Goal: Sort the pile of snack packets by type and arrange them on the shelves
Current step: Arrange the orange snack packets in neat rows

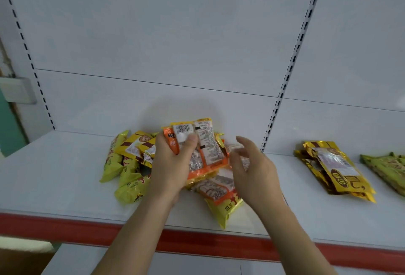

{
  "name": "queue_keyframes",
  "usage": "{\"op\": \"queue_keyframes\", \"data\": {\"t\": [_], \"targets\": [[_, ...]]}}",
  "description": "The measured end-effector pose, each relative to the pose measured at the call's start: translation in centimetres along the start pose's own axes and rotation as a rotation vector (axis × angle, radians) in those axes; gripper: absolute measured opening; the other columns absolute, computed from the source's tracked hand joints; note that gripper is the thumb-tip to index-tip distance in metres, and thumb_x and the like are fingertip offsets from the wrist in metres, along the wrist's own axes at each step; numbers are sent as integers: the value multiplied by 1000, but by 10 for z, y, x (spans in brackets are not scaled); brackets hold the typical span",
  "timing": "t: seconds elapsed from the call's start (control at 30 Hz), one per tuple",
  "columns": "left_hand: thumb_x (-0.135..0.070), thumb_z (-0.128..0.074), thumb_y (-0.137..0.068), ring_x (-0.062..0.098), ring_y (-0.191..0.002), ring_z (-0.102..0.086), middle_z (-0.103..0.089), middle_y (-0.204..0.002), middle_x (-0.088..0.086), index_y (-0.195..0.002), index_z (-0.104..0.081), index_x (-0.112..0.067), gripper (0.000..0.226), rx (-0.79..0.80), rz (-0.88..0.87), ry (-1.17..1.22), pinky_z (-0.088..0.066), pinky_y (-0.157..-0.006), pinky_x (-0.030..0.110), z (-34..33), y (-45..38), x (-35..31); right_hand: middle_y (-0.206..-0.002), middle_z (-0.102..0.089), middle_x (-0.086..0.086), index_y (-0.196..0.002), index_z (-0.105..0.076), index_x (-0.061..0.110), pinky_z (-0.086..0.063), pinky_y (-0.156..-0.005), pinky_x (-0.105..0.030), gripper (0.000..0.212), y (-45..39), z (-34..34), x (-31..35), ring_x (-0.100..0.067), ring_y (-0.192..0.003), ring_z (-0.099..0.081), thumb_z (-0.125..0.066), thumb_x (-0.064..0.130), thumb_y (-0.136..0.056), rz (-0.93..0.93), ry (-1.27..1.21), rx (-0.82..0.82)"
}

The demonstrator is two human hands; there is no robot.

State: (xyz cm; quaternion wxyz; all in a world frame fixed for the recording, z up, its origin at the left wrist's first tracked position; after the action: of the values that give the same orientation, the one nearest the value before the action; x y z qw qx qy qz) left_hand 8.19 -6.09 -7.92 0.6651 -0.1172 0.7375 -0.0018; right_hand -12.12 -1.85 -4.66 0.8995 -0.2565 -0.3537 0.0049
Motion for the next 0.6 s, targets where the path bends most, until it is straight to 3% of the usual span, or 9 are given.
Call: {"op": "queue_keyframes", "data": {"t": [0.07, 0.13, 0.2, 0.27, 0.4, 0.5, 0.6], "targets": [[-39, -73, -93, 9, -89, -76, -76, -105, -8, -118, -54, -31, 32, 6, -15, -11, -64, -79, 44, 4, -1, -1, -115, -68, 7, -131, -58, 31, -48, -89, -33, 40, 0, -24, -10, -19, -111, -60, -55, 48, -95, -4, 234, 240], [-34, -72, -95, 4, -86, -75, -75, -108, -7, -122, -51, -30, 34, 25, -25, -30, -64, -73, 37, 4, 1, -1, -102, -69, 3, -126, -56, 36, -48, -86, -36, 43, 7, -46, -16, -24, -104, -60, -53, 58, -89, -5, 391, 442], [-33, -72, -95, -4, -85, -73, -72, -112, -10, -135, -43, -30, 49, 42, -34, -65, -62, -71, 28, 3, 3, 0, -84, -68, 5, -115, -57, 40, -48, -73, -32, 30, 8, -54, -19, -22, -88, -63, -53, 56, -90, -45, 362, 474], [-38, -71, -95, -16, -85, -66, -62, -120, -19, -143, -31, -39, 62, 52, -59, -134, -53, -67, 13, 4, 6, -1, -81, -69, 7, -111, -63, 38, -51, -70, -31, 21, 0, -50, -19, -17, -83, -65, -58, 44, -92, -49, 314, 397], [-48, -69, -92, -3, -107, -56, -47, -141, -16, -158, -15, -39, 86, 68, -102, -212, -42, -72, 6, 8, 8, -6, -74, -61, 11, -117, -68, 32, -47, -65, -26, 24, -8, -11, -22, -14, -77, -64, -58, 24, -96, -119, 184, 136], [-51, -69, -89, 9, -117, -58, -50, -148, -10, -159, -13, -40, 91, 64, -109, -203, -47, -76, 15, 10, 6, -4, -86, -67, 9, -112, -69, 32, -41, -60, -18, 21, -3, 36, -24, -12, -80, -64, -58, 22, -98, -144, 28, -147], [-48, -70, -90, 5, -115, -57, -51, -141, -14, -160, -12, -38, 92, 87, -123, -219, -48, -82, 16, -2, 11, -6, -93, -71, 10, -110, -70, 33, -45, -61, -15, 18, 16, 55, -13, -4, -81, -64, -59, 25, -99, -105, -230, -335]]}}
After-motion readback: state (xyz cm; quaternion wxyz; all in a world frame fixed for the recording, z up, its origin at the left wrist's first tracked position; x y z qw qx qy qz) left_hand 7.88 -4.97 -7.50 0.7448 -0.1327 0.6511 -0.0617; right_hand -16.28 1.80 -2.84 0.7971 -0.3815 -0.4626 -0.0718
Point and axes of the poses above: each hand's wrist, its own y-axis away from the middle knuckle, its own z-axis out of the back of the hand, x = y × z, the point moved 10 cm from there along -y, towards the middle knuckle
